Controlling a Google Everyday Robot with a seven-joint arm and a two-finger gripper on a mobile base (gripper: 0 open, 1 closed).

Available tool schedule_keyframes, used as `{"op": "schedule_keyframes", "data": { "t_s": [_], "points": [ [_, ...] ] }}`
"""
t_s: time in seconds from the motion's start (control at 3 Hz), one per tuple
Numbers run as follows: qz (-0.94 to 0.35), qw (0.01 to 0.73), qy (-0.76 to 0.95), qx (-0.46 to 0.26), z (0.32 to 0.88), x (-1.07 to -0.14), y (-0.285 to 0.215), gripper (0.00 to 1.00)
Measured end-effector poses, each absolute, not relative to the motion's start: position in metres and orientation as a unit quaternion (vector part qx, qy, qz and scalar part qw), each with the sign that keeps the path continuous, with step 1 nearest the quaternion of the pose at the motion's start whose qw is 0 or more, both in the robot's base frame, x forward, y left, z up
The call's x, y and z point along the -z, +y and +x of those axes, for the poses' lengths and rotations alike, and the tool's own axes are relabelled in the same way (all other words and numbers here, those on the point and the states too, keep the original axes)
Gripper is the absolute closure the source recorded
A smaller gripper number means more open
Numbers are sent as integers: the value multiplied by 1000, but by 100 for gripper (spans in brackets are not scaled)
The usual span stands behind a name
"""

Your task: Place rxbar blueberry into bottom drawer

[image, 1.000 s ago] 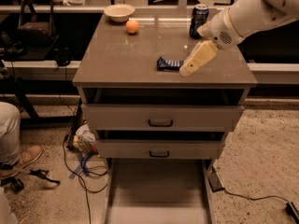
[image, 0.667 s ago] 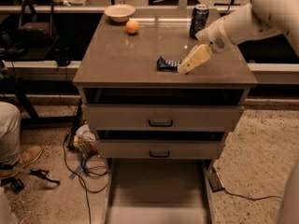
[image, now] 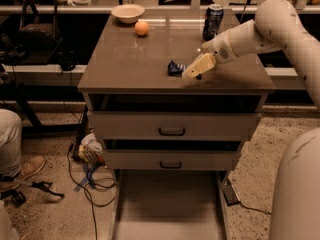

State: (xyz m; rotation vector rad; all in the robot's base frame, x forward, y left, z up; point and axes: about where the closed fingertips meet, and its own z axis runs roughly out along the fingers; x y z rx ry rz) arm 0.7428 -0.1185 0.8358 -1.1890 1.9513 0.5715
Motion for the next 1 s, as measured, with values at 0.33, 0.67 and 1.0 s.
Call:
{"op": "schedule_keyframes", "data": {
  "t_s": [0.33, 0.67, 1.0],
  "points": [
    [-468, 385, 761, -231, 750, -829, -106, 0],
    [-478, 382, 759, -225, 751, -825, -94, 18],
    [-484, 380, 758, -216, 747, -824, -89, 41]
  ]
}}
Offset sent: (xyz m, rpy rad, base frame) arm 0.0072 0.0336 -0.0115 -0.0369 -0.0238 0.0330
